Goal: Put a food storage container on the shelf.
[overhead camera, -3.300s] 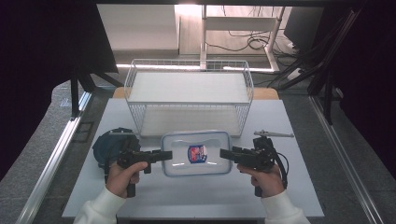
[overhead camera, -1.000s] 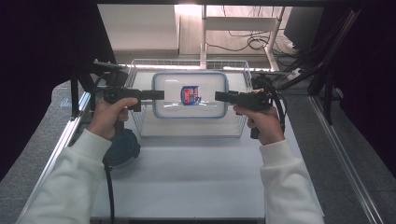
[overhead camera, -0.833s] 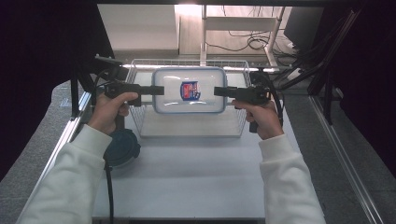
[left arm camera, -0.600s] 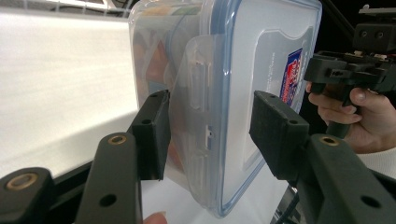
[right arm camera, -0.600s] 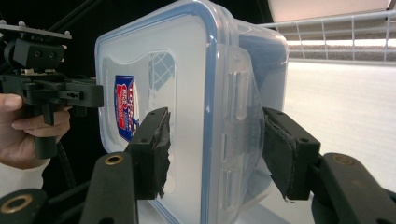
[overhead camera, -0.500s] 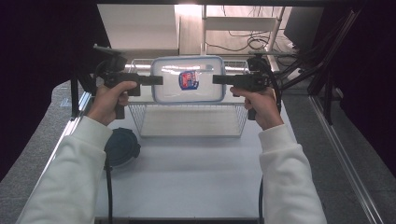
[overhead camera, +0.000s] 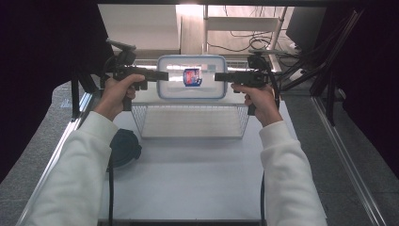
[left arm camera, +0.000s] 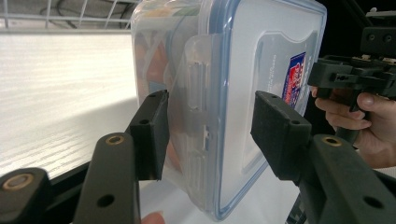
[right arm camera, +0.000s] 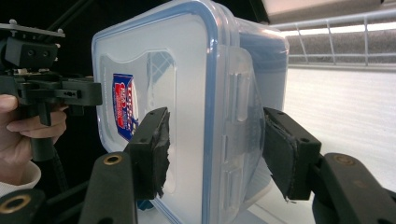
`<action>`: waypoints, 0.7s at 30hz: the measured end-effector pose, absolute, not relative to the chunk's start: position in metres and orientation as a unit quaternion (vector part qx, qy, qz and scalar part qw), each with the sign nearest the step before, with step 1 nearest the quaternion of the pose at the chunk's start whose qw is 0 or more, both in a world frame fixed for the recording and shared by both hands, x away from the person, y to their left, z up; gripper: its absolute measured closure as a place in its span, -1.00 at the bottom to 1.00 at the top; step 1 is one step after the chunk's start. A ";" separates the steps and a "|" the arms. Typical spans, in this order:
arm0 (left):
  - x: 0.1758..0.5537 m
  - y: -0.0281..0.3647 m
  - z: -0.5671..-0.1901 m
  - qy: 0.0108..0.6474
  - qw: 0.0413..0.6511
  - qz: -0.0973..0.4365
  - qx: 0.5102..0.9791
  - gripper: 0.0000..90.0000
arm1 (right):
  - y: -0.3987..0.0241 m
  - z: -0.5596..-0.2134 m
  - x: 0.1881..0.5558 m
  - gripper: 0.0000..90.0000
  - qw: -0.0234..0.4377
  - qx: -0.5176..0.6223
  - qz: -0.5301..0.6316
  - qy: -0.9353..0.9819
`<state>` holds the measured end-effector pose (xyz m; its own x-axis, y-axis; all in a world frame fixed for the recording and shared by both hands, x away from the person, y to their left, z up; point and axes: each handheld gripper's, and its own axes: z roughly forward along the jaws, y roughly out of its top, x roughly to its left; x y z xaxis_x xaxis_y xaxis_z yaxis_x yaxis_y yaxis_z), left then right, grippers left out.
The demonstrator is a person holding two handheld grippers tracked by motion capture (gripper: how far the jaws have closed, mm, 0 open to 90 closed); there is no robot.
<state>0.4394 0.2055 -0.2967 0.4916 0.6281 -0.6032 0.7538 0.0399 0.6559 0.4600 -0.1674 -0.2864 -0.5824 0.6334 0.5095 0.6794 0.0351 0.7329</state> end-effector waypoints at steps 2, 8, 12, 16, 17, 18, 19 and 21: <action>0.447 0.205 -0.305 0.509 0.516 -0.070 0.685 0.05 | -0.166 -0.292 0.465 -0.07 0.020 -0.464 -0.515 -0.721; 0.458 0.205 -0.307 0.526 0.518 -0.078 0.671 0.05 | -0.167 -0.297 0.479 -0.08 0.041 -0.482 -0.514 -0.708; 0.469 0.208 -0.313 0.547 0.526 -0.103 0.643 0.05 | -0.163 -0.297 0.490 -0.15 0.053 -0.505 -0.499 -0.703; 0.473 0.208 -0.317 0.553 0.532 -0.105 0.633 0.04 | -0.161 -0.298 0.492 -0.16 0.059 -0.523 -0.497 -0.690; 0.474 0.208 -0.318 0.554 0.534 -0.105 0.630 0.03 | -0.161 -0.300 0.493 -0.17 0.060 -0.530 -0.498 -0.684; 0.474 0.208 -0.318 0.554 0.534 -0.105 0.630 0.02 | -0.161 -0.300 0.494 -0.18 0.061 -0.530 -0.498 -0.684; 0.475 0.208 -0.319 0.555 0.535 -0.105 0.628 0.02 | -0.161 -0.300 0.494 -0.18 0.061 -0.530 -0.498 -0.684; 0.475 0.208 -0.321 0.559 0.537 -0.106 0.623 0.01 | -0.160 -0.301 0.495 -0.19 0.063 -0.536 -0.498 -0.679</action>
